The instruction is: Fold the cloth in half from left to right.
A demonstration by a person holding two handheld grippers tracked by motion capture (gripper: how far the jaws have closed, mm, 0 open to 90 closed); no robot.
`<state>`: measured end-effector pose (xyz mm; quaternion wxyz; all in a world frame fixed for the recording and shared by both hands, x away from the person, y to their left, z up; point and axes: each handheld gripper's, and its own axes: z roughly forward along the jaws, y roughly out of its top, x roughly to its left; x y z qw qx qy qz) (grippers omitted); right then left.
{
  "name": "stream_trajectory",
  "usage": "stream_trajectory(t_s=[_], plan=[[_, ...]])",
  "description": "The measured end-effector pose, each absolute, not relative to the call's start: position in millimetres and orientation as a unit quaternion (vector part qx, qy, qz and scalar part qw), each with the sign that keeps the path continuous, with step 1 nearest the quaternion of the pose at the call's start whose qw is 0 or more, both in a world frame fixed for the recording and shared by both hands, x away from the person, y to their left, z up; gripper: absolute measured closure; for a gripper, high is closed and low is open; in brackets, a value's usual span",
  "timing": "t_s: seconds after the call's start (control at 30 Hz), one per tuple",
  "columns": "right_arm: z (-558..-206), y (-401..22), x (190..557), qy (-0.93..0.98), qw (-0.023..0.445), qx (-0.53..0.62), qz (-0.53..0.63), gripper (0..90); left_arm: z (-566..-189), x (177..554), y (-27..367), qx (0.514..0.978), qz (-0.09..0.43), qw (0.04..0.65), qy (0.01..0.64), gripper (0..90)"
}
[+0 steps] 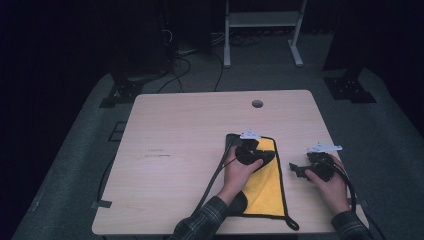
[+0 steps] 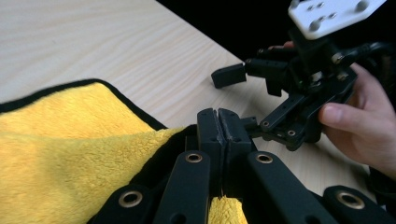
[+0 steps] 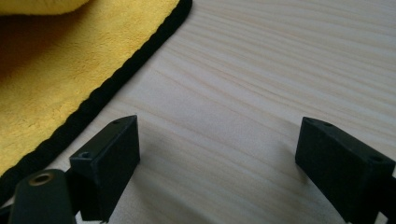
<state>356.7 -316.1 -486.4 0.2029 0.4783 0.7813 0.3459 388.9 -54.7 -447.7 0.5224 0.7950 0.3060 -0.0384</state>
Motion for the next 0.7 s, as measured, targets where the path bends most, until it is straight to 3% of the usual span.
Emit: stream_trajectory(t_s=[0.43,0.57,0.7], plan=[[-486.4,-316.2,356.8,0.782,0.203,0.477,0.346,12.7,-470.5,394.6,-80.8,0.815,-0.051,0.485,0.313,87.7],[-486.4,-316.1,356.7,0.782,0.203,0.477,0.346,12.7,-469.0,394.1,-82.9,0.813,-0.053,0.494,0.303,72.4],[-486.4,-316.2,356.7,0.782,0.202,0.477,0.346,12.7,-456.4,392.7,-76.2,0.806,-0.044,0.512,0.295,66.2]])
